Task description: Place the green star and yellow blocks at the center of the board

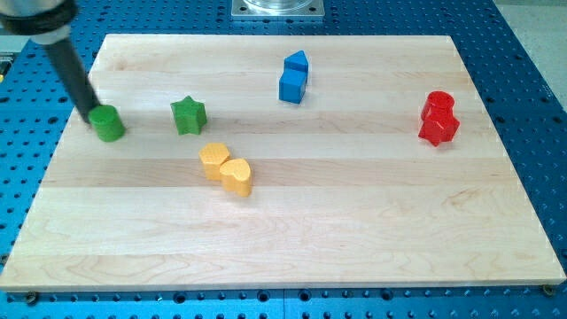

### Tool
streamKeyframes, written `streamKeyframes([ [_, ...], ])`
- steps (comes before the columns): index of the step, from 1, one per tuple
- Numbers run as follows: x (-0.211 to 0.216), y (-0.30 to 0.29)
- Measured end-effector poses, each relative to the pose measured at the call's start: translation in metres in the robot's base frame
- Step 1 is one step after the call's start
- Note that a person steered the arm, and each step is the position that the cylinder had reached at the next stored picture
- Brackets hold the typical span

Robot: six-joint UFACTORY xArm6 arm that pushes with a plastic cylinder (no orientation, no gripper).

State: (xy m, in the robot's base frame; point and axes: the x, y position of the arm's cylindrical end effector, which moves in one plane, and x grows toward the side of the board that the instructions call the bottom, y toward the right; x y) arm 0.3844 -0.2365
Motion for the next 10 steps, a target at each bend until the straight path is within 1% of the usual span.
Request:
streamKeyframes([
  [1,-0.018,0.093],
  [2,-0.005,0.046],
  [3,-0.005,0.152],
  [4,-0.010,0.202],
  [5,0.001,0.162],
  [6,0.042,0.121],
  [7,0.063,0.133],
  [8,0.086,0.112],
  [9,0.048,0.144],
  [10,0.021,0.176],
])
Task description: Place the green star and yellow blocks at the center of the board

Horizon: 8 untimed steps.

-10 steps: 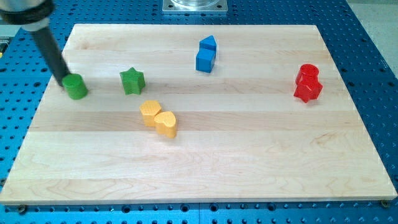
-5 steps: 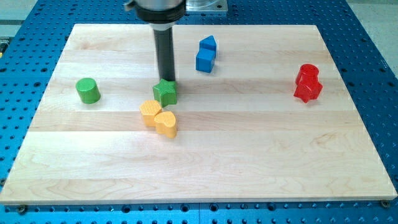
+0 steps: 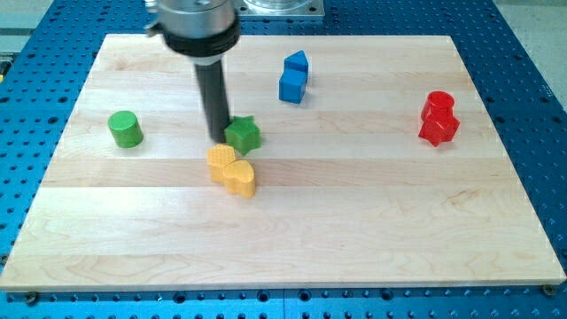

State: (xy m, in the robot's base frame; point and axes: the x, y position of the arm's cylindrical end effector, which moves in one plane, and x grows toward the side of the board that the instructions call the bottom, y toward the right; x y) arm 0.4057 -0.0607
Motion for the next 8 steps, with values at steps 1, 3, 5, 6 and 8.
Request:
streamKeyframes([
  [1,0.014,-0.007],
  [3,0.075,-0.027],
  [5,0.193,-0.062],
  [6,0.195,-0.059],
  [8,0.148,-0.018],
])
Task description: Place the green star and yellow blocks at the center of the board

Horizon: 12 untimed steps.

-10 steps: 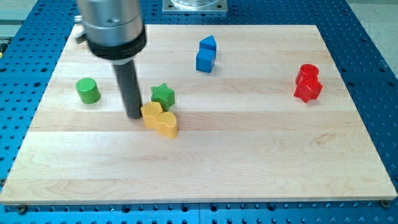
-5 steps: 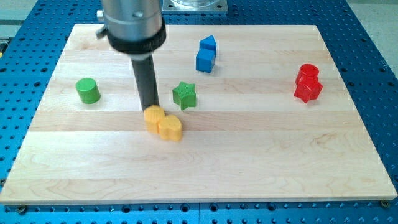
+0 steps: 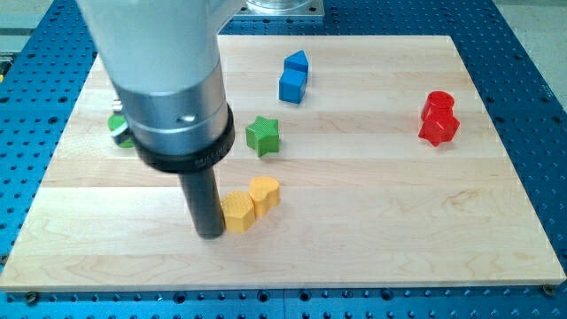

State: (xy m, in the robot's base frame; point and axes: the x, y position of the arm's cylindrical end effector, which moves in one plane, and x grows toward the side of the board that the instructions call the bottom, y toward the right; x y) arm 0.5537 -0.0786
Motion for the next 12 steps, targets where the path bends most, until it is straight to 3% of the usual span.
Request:
streamKeyframes([
  [6,-0.038,0.154],
  [7,-0.050,0.089],
  [8,-0.050,0.112],
  [9,-0.057,0.171],
  [11,-0.094,0.136],
  [12,-0.106,0.156],
])
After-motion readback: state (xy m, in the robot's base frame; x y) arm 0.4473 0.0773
